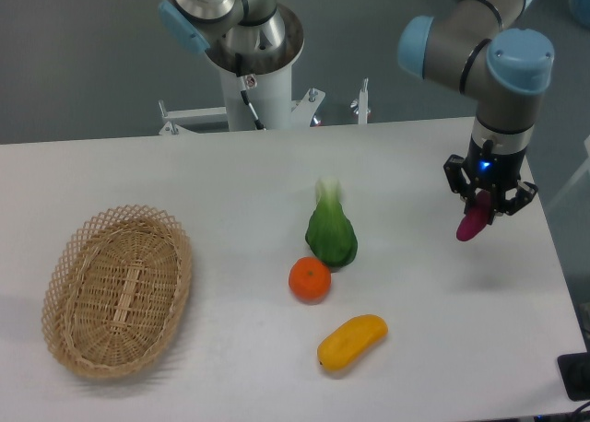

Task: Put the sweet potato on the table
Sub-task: 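Carry the purple sweet potato in the gripper across the table past the orange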

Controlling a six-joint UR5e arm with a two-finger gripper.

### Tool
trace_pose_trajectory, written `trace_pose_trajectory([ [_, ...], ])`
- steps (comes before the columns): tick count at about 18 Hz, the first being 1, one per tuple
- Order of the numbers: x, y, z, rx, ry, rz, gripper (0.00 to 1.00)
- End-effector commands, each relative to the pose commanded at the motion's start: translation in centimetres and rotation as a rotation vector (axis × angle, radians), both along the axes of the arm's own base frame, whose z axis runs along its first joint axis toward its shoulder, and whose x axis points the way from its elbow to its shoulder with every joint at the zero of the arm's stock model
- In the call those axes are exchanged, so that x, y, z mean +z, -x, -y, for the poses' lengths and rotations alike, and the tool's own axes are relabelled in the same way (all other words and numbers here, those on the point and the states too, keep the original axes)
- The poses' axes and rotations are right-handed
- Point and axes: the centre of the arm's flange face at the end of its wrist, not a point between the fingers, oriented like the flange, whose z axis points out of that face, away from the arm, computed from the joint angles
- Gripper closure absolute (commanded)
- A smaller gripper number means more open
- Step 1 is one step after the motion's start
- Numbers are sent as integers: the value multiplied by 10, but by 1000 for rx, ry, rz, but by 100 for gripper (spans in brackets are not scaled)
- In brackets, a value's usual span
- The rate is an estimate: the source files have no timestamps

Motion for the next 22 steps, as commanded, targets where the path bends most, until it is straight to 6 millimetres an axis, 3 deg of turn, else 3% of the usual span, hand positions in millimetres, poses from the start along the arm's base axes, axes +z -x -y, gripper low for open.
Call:
trace_pose_trajectory([
  [3, -4, -5, -5, -4, 4, 7, 87],
  [7, -9, -23, -35, 7, -1, 23, 86],
  [13, -19, -67, -109, 30, -24, 49, 87],
  [22, -60, -138, -230, 57, -30, 110, 87],
])
